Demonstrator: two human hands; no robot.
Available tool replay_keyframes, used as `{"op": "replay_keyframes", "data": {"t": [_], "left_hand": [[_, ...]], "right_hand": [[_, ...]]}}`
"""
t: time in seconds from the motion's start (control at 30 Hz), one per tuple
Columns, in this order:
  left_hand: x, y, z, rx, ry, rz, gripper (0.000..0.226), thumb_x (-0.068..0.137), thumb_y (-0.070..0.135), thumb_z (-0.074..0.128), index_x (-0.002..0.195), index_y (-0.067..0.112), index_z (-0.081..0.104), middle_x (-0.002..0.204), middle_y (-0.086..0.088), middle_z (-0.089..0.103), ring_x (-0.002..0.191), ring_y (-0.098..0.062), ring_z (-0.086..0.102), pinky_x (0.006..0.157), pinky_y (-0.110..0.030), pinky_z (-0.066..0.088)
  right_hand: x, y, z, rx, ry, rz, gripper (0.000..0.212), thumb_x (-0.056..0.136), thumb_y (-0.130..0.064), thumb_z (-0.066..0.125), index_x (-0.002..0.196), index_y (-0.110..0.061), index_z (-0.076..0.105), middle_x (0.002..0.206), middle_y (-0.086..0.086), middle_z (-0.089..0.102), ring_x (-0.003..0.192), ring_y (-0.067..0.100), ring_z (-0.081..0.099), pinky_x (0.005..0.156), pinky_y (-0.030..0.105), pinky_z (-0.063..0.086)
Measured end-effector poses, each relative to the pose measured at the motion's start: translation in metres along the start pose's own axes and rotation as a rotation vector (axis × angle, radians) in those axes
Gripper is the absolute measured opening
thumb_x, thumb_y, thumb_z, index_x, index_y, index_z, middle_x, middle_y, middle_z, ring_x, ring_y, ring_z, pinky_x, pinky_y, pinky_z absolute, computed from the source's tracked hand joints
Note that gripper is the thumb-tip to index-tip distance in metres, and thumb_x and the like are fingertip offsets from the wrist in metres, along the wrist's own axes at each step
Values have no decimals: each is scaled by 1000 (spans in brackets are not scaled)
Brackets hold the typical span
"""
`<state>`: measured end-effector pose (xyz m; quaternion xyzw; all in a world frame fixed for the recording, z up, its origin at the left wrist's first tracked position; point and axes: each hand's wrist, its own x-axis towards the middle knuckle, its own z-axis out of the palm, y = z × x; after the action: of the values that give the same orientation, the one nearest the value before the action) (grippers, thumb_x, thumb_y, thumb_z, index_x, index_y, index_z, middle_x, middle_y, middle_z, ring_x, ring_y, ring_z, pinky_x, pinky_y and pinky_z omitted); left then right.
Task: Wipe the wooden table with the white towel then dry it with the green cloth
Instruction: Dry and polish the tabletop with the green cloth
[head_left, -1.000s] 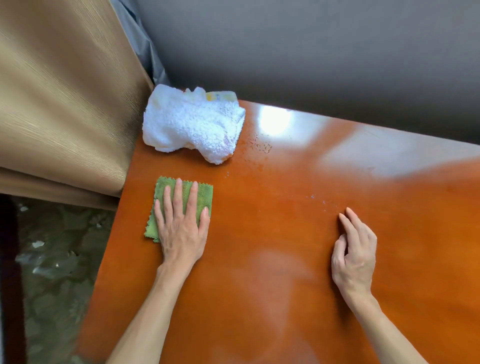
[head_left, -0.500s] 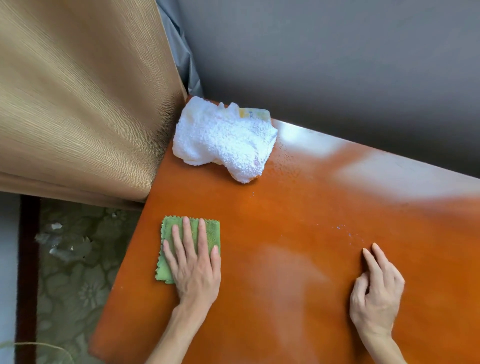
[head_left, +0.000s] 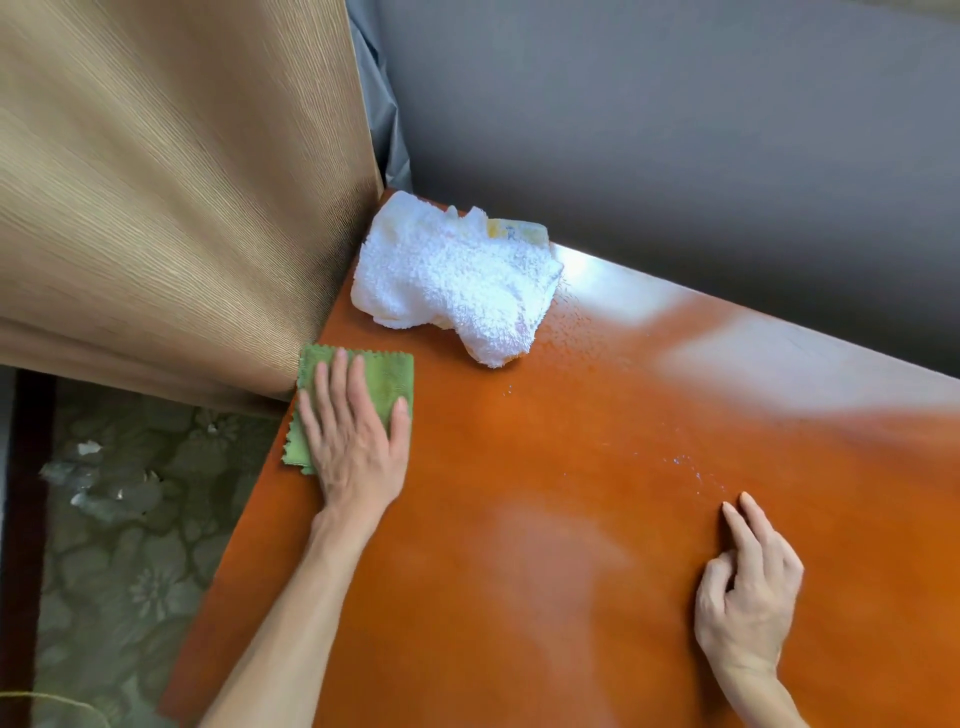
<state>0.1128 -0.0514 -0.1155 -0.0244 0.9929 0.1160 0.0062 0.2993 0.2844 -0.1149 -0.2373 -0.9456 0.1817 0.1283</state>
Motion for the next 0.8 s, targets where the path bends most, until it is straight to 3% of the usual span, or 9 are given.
{"op": "replay_keyframes", "data": {"t": [0.2, 0.57, 0.8], "left_hand": [[16, -20, -3, 36, -30, -79, 69, 102, 46, 23, 157, 3, 20, 165, -21, 17, 153, -37, 13, 122, -58, 9], [-39, 99, 29, 72, -79, 40, 69, 102, 46, 18, 160, 9, 10, 167, -15, 8, 155, -32, 3, 123, -54, -1], [-134, 185, 52, 82, -95, 236, 67, 104, 45, 20, 160, 10, 15, 168, -13, 11, 155, -32, 7, 123, -55, 4]], "right_hand": [[-1, 3, 0, 42, -11, 4, 45, 90, -7, 39, 127, 4, 61, 141, 19, 56, 115, 42, 50, 112, 17, 23], [-4, 9, 3, 191, 23, 32, 40, 91, -2, 48, 127, -2, 64, 142, 9, 56, 121, 28, 47, 109, 25, 35], [-1, 30, -12, 639, -42, 52, 44, 91, 6, 40, 127, -5, 63, 134, 6, 61, 124, 18, 52, 109, 26, 39]]}}
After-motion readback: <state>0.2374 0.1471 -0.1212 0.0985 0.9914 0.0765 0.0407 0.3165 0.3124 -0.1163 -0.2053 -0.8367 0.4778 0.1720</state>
